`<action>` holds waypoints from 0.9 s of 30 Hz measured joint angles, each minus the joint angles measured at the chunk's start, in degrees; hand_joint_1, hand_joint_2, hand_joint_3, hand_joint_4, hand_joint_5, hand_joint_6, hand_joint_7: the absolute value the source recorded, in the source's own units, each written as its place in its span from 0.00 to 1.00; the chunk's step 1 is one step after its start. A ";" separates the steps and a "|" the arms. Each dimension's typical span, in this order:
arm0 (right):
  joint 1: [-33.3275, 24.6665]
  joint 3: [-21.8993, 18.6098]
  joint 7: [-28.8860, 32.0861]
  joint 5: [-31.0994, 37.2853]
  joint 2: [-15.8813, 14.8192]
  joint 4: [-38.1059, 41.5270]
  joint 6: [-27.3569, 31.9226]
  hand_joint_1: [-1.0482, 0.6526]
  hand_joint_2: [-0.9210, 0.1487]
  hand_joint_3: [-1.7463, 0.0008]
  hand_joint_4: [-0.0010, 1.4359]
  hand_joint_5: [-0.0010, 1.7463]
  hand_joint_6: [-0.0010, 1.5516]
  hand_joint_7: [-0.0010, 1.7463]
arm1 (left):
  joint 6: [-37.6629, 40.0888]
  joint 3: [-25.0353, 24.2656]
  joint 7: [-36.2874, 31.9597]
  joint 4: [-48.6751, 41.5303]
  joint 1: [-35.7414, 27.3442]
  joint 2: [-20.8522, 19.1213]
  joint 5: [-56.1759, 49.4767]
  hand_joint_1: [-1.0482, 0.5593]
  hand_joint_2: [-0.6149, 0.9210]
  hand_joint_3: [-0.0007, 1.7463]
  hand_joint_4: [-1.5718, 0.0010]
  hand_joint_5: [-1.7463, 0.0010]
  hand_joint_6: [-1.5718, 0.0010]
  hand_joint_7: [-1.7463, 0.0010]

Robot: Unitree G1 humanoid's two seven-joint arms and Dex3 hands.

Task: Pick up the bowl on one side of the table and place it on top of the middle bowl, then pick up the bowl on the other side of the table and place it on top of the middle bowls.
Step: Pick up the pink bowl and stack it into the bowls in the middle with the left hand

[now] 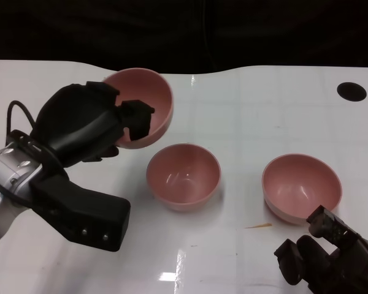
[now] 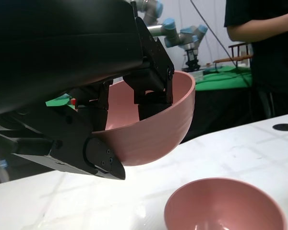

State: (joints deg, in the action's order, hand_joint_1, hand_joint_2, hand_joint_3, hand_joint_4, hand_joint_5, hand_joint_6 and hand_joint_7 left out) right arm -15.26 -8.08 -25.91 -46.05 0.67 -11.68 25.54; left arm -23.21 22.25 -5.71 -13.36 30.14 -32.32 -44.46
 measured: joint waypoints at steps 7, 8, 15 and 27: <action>0.24 -0.01 -0.51 0.00 0.00 0.90 -0.03 0.59 0.37 0.38 0.57 1.00 0.53 0.80 | -0.37 -0.04 0.44 1.54 -0.15 1.72 -0.70 0.62 0.98 0.01 0.54 0.00 0.60 0.04; 0.27 -0.02 -0.52 0.00 0.00 0.95 -0.05 0.59 0.37 0.38 0.57 1.00 0.53 0.81 | -0.65 -0.04 0.44 1.56 -0.15 1.97 -0.73 0.62 0.98 0.01 0.54 0.00 0.62 0.02; 0.30 0.02 -0.51 0.00 0.00 0.94 -0.07 0.59 0.38 0.37 0.57 1.00 0.52 0.82 | -0.97 0.73 0.48 1.42 -0.12 4.95 -1.52 0.64 0.98 0.01 0.55 0.00 0.62 0.03; 0.27 0.14 -0.03 -0.02 0.11 0.67 0.16 0.59 0.37 0.37 0.56 1.00 0.53 0.79 | -1.82 2.40 2.71 -0.37 -0.08 8.76 -2.28 0.58 1.00 0.02 0.42 0.26 0.40 0.51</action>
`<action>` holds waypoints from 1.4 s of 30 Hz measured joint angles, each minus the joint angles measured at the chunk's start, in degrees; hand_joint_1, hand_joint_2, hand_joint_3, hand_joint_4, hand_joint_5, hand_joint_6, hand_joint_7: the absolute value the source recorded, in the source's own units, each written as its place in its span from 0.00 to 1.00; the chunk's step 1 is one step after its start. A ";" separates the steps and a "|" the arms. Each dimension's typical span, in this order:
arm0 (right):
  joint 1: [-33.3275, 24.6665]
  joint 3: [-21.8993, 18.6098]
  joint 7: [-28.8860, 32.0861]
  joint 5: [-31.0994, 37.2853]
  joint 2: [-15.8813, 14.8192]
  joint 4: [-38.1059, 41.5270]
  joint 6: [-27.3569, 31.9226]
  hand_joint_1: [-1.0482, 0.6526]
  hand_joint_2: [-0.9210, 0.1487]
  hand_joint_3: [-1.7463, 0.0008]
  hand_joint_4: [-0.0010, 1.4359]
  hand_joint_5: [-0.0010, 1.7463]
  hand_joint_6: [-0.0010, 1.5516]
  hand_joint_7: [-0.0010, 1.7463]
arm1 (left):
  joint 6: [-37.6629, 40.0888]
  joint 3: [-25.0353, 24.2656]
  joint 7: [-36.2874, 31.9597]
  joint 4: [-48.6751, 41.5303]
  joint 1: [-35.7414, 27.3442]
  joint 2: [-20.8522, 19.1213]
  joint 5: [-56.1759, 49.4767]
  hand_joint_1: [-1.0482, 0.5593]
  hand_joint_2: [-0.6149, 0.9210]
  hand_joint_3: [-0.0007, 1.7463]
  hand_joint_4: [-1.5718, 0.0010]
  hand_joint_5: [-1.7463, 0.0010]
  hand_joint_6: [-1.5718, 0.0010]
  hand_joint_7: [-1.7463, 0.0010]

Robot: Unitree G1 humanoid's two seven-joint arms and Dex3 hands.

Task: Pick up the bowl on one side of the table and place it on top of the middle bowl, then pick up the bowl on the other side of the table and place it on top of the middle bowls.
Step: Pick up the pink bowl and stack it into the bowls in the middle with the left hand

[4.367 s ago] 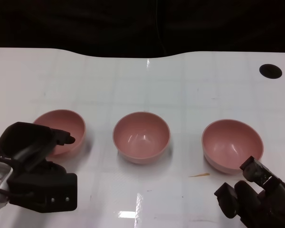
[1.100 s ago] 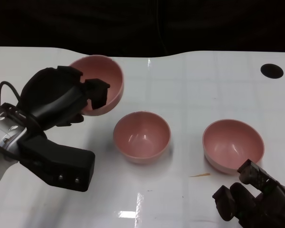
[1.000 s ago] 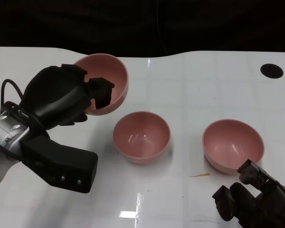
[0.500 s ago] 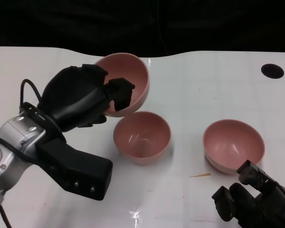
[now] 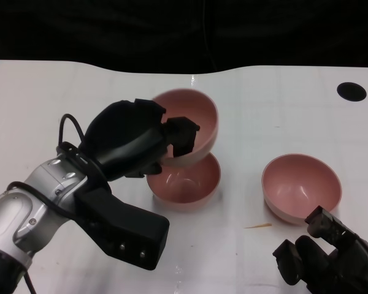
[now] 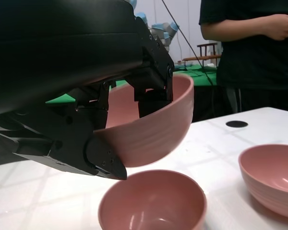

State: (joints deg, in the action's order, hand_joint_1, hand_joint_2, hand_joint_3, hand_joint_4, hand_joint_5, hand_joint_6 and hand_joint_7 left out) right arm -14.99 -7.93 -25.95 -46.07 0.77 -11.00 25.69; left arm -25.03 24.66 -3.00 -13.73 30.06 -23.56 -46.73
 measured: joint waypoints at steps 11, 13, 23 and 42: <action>-0.21 0.13 0.35 -0.03 0.43 -0.83 0.03 0.59 0.39 0.37 0.56 1.00 0.53 0.79 | -0.08 0.35 -1.28 -0.34 0.00 0.52 -2.61 0.57 0.97 0.00 0.42 0.24 0.16 0.90; -0.22 0.13 0.36 -0.04 0.48 -0.87 0.08 0.59 0.39 0.38 0.56 1.00 0.53 0.79 | -0.36 0.35 -1.99 -0.86 0.00 0.72 -2.59 0.58 0.98 0.00 0.45 0.19 0.31 0.62; -0.82 0.18 0.83 -0.05 0.57 -1.58 0.17 0.59 0.39 0.38 0.56 1.00 0.54 0.78 | -1.15 0.45 -2.35 -2.36 0.00 0.90 -2.84 0.58 0.99 0.00 0.43 0.17 0.47 0.27; -1.42 0.46 0.94 -0.43 0.59 -2.24 0.68 0.59 0.36 0.39 0.55 1.00 0.53 0.78 | -1.34 0.80 -3.47 -3.02 -0.16 1.06 -2.45 0.60 1.00 0.05 0.51 0.05 0.57 0.12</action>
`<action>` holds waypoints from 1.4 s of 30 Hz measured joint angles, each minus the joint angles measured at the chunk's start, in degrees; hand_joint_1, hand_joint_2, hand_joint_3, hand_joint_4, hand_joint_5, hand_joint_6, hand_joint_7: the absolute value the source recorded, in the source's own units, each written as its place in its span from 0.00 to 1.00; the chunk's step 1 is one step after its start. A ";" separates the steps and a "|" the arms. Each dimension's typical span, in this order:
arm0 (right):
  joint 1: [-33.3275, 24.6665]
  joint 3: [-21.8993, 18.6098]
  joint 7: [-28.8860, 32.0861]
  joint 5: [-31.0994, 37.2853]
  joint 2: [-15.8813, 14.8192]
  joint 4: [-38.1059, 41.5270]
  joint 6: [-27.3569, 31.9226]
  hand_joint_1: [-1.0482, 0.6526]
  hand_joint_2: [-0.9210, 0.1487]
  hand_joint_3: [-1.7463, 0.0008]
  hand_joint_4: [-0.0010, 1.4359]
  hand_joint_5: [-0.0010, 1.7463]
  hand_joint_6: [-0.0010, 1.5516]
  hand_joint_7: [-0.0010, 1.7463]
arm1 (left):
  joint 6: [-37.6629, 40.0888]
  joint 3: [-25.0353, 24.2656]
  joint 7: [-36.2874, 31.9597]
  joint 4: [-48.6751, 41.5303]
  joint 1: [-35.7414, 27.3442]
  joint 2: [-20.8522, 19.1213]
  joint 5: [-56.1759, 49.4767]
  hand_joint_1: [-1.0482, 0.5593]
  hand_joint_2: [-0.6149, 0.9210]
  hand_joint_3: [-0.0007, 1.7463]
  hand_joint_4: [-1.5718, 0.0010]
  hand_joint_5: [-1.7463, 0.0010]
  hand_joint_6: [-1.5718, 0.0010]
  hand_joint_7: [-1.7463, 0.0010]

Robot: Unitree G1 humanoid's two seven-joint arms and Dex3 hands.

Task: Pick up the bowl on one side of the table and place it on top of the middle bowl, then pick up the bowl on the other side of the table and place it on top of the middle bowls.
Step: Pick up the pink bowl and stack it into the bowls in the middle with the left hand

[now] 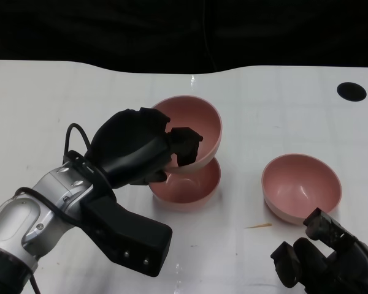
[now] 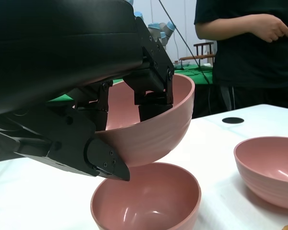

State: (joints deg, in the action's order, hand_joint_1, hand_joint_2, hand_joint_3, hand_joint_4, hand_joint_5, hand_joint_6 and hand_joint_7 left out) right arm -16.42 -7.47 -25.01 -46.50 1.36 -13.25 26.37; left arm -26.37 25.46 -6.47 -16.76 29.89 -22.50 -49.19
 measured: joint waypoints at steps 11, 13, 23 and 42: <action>-0.30 0.36 1.17 -0.31 0.25 -1.27 0.49 0.58 0.38 0.38 0.56 1.00 0.54 0.78 | 0.14 0.30 2.25 0.75 -1.77 -0.33 0.28 0.57 1.00 0.03 0.50 0.10 0.51 0.24; -0.30 0.36 1.15 -0.35 0.25 -1.27 0.49 0.58 0.38 0.38 0.56 1.00 0.54 0.78 | -0.25 0.33 2.37 0.72 -1.89 -0.32 0.58 0.58 1.00 0.04 0.47 0.15 0.47 0.31; -0.30 0.38 0.97 -0.43 0.25 -1.27 0.49 0.59 0.37 0.38 0.55 1.00 0.54 0.77 | -0.87 2.00 2.23 0.68 -2.35 -0.58 -2.16 0.54 1.00 0.03 0.45 0.25 0.33 0.65; -0.32 0.47 1.23 -0.44 0.33 -1.28 0.48 0.59 0.37 0.37 0.56 1.00 0.54 0.78 | -0.86 2.07 2.80 -0.49 -3.04 -0.56 -1.09 0.56 1.00 0.03 0.41 0.37 0.20 0.92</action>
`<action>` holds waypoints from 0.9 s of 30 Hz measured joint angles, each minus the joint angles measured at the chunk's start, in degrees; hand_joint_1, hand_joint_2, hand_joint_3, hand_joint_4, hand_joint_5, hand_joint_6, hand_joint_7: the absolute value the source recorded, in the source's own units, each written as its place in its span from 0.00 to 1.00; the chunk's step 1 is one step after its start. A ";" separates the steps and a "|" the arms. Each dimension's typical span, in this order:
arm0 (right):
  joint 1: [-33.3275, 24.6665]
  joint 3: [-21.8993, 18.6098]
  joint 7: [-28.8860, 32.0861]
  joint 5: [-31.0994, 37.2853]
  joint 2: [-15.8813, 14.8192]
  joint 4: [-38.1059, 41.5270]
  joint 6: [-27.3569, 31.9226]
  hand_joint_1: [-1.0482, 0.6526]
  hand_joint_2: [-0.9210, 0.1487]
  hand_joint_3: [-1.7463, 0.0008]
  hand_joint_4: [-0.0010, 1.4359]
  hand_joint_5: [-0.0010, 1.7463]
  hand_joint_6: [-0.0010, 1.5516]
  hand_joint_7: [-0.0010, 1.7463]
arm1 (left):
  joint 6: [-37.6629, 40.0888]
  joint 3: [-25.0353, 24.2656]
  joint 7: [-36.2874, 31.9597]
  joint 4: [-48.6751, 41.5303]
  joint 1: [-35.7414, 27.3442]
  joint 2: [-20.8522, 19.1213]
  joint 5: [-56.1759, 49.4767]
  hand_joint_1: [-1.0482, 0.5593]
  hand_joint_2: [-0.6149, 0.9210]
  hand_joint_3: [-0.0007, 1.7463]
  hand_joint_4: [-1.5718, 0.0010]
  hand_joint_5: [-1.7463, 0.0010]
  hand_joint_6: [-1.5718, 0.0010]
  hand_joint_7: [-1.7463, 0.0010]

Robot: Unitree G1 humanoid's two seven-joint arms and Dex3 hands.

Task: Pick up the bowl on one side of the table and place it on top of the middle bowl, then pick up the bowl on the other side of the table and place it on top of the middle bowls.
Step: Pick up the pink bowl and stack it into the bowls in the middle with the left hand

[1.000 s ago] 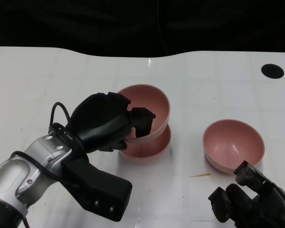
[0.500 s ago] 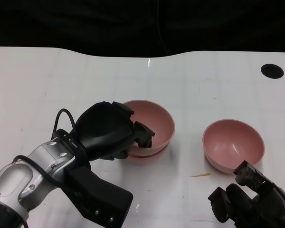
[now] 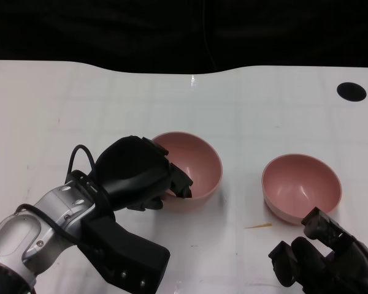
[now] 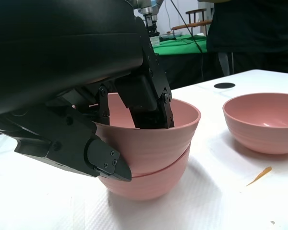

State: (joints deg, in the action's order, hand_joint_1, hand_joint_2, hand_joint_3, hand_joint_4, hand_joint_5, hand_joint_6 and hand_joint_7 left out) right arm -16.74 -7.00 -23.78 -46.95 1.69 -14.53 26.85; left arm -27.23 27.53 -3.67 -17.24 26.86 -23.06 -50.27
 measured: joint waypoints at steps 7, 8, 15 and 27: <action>-0.17 0.08 0.67 -0.02 0.26 -0.45 0.09 0.59 0.39 0.35 0.56 1.00 0.52 0.82 | -0.03 0.00 -0.04 -0.83 0.00 0.00 0.18 0.57 1.00 0.01 0.46 0.25 0.18 0.92; -0.21 0.10 0.76 -0.02 0.35 -0.50 0.09 0.59 0.39 0.35 0.56 1.00 0.52 0.82 | -0.03 0.00 -0.10 -0.83 0.00 0.00 0.15 0.57 1.00 0.01 0.46 0.24 0.18 0.92; -0.23 0.12 0.82 -0.03 0.46 -0.51 0.09 0.59 0.38 0.34 0.56 1.00 0.51 0.81 | 0.29 0.55 -6.06 -1.75 -0.09 0.00 -3.56 0.41 0.98 0.05 0.67 0.32 0.51 0.61; -0.24 0.09 0.47 -0.03 0.45 -0.50 0.10 0.59 0.39 0.33 0.56 1.00 0.51 0.82 | 6.48 0.44 0.60 2.02 -3.16 -0.52 -2.75 0.06 1.00 0.29 0.94 1.00 0.73 1.00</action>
State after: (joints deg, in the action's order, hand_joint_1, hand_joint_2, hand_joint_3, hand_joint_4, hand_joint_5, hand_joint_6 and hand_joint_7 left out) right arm -16.97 -6.91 -23.31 -46.98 2.13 -15.03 26.96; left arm -20.75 27.97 -3.07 -15.22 23.70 -23.58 -53.02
